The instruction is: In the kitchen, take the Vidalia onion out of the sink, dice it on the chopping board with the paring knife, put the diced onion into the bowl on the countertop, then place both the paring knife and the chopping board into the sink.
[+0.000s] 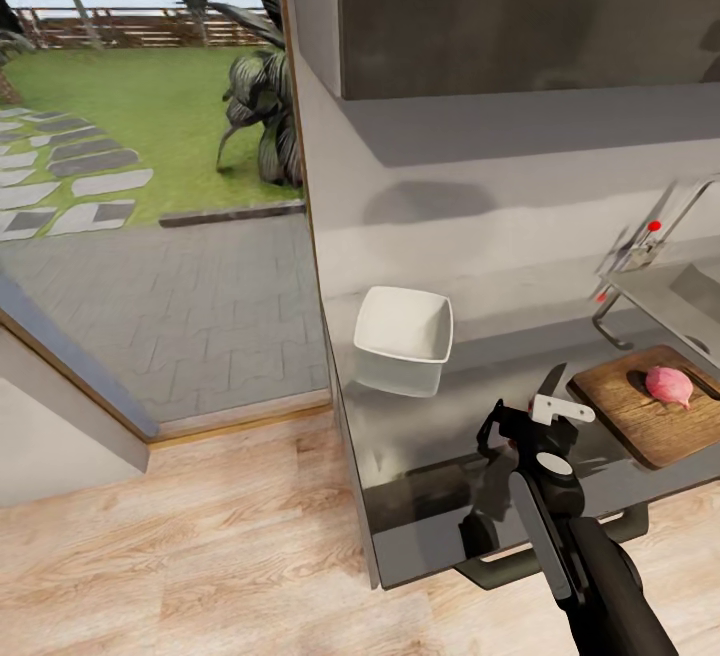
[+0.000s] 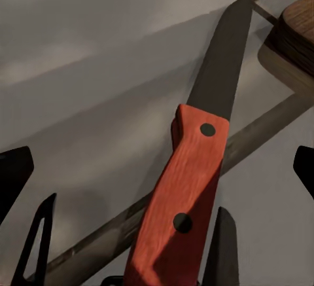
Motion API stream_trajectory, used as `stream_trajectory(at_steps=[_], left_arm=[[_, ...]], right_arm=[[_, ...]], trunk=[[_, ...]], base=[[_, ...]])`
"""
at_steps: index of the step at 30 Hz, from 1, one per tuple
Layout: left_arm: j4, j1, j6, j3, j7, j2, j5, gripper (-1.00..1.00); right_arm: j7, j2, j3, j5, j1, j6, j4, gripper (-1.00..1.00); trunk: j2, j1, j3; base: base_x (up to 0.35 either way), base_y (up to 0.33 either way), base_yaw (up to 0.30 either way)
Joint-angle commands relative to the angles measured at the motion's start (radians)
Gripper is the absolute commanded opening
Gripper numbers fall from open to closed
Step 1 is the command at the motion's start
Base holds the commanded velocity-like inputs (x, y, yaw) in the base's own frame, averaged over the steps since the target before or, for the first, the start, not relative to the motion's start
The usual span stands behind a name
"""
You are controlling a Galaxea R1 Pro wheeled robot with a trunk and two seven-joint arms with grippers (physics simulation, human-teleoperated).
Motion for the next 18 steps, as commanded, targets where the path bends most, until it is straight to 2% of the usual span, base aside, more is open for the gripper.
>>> stream_trajectory(at_steps=[1, 18], left_arm=[[-0.001, 0.0, -0.002, -0.007, 0.005, 0.002, 0.01, 1.0], [-0.001, 0.0, -0.002, -0.007, 0.004, 0.002, 0.01, 1.0]], right_arm=[[-0.01, -0.001, 0.003, -0.009, -0.001, 0.003, -0.001, 1.0], [-0.008, -0.002, 0.002, -0.011, -0.001, 0.003, -0.001, 1.0]], trunk=[[-0.002, 0.001, -0.002], [-0.002, 0.001, -0.013]], base=[[0.001, 0.0, 0.0], [0.0, 0.0, 0.0]])
